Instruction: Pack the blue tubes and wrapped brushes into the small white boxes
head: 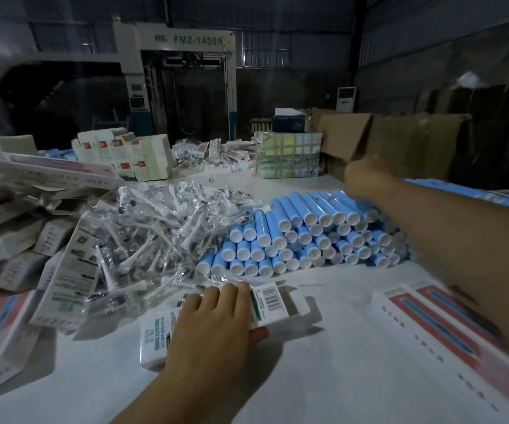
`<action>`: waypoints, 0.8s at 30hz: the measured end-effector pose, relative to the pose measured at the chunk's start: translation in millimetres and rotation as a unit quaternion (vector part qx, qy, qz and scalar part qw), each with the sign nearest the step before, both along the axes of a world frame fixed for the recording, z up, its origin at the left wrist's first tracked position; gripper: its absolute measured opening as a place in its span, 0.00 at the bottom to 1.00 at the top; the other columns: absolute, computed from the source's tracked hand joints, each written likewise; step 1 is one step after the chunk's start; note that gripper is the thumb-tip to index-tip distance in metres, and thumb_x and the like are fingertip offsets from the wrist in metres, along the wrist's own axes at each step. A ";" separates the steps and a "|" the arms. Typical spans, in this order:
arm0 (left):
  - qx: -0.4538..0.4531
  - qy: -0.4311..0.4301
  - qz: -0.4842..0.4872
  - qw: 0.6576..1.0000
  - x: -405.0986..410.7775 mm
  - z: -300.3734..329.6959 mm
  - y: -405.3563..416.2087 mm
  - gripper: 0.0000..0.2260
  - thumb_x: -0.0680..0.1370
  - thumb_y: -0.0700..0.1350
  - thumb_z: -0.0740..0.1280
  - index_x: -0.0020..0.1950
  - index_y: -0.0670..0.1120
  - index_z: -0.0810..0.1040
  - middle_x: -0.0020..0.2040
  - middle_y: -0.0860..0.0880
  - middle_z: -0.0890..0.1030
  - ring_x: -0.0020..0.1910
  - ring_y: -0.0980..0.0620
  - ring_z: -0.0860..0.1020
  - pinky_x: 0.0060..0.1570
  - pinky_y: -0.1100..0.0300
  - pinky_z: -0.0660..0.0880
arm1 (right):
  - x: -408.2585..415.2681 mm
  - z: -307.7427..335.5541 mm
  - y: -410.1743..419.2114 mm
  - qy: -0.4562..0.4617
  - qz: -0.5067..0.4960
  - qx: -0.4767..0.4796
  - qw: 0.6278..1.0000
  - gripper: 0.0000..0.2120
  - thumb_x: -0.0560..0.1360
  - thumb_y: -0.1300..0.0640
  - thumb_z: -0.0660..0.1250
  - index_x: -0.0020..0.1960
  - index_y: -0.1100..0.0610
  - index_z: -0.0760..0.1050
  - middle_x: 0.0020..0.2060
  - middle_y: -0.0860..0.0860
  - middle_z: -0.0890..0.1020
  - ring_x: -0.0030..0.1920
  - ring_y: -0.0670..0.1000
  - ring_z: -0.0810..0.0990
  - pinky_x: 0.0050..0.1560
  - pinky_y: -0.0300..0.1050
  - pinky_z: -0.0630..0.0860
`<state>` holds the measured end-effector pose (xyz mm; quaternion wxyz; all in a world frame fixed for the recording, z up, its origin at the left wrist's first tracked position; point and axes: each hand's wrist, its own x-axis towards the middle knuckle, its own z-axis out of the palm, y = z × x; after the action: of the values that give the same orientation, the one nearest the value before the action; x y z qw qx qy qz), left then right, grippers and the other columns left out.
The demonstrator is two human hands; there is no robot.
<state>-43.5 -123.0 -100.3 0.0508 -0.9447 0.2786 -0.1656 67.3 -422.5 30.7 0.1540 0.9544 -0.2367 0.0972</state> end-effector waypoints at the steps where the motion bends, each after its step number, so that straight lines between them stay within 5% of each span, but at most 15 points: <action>1: 0.004 -0.016 -0.010 1.000 5.2 -6.0 0.6 0.35 0.76 0.67 0.41 0.75 0.45 0.54 0.68 0.47 0.68 0.63 0.47 0.69 0.61 0.52 0.66 | 3.0 -0.9 -3.6 0.041 -0.008 -0.019 0.999 0.14 0.79 0.59 0.56 0.61 0.60 0.74 0.63 0.57 0.75 0.61 0.58 0.75 0.59 0.50 0.74; 8: 0.022 -0.038 -0.027 0.999 12.8 -16.0 3.2 0.32 0.78 0.67 0.42 0.74 0.48 0.46 0.71 0.50 0.62 0.67 0.49 0.63 0.66 0.53 0.60 | 18.7 -2.0 -11.4 0.105 -0.048 -0.028 0.993 0.18 0.80 0.55 0.57 0.67 0.59 0.72 0.66 0.55 0.73 0.63 0.56 0.74 0.57 0.52 0.72; 12: 0.021 -0.028 -0.018 0.999 13.1 -16.5 1.5 0.32 0.77 0.67 0.42 0.74 0.48 0.46 0.71 0.49 0.63 0.67 0.48 0.63 0.65 0.53 0.60 | 16.1 4.5 -13.4 0.089 -0.019 -0.008 0.996 0.15 0.79 0.57 0.59 0.62 0.62 0.73 0.58 0.57 0.76 0.52 0.55 0.75 0.47 0.45 0.73; 15: 0.014 -0.036 -0.018 0.999 13.7 -14.2 1.6 0.37 0.73 0.68 0.35 0.75 0.47 0.49 0.70 0.50 0.64 0.66 0.49 0.65 0.63 0.53 0.61 | 14.5 13.7 -8.3 0.015 0.040 -0.010 0.999 0.14 0.80 0.57 0.58 0.62 0.63 0.73 0.57 0.59 0.77 0.53 0.58 0.77 0.53 0.49 0.76; 17: 0.005 -0.042 -0.013 0.999 12.3 -11.5 2.2 0.39 0.72 0.67 0.34 0.76 0.47 0.53 0.69 0.50 0.67 0.64 0.49 0.67 0.61 0.54 0.63 | 8.5 21.5 -3.2 -0.097 0.102 0.083 0.986 0.21 0.78 0.59 0.61 0.69 0.63 0.66 0.54 0.62 0.77 0.50 0.61 0.77 0.51 0.53 0.77; 19: -0.007 -0.049 -0.003 0.999 10.5 -9.5 2.9 0.37 0.73 0.67 0.37 0.76 0.47 0.56 0.68 0.50 0.69 0.63 0.48 0.69 0.60 0.54 0.64 | -8.4 24.6 11.5 -0.204 0.163 0.242 0.935 0.36 0.75 0.60 0.64 0.77 0.55 0.49 0.54 0.60 0.75 0.45 0.61 0.78 0.45 0.54 0.78; 21: -0.024 -0.052 0.006 0.998 8.4 -6.9 2.7 0.37 0.73 0.66 0.38 0.75 0.47 0.57 0.67 0.50 0.69 0.63 0.48 0.70 0.59 0.54 0.64 | -36.9 15.6 35.5 -0.290 0.215 0.409 0.838 0.43 0.74 0.61 0.65 0.77 0.46 0.41 0.60 0.59 0.72 0.36 0.57 0.80 0.32 0.50 0.78; 24: -0.047 -0.061 0.025 0.997 6.5 -4.5 2.8 0.36 0.73 0.66 0.38 0.74 0.47 0.56 0.67 0.49 0.69 0.63 0.48 0.69 0.58 0.55 0.65 | -81.2 -27.0 65.7 -0.362 0.251 0.565 0.698 0.41 0.73 0.64 0.65 0.76 0.41 0.48 0.53 0.60 0.75 0.21 0.49 0.75 0.23 0.42 0.73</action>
<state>-37.0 -120.2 -104.7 0.0270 -0.9407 0.2433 -0.2348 -13.9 -356.8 3.7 -0.5421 0.7771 -0.0362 0.3177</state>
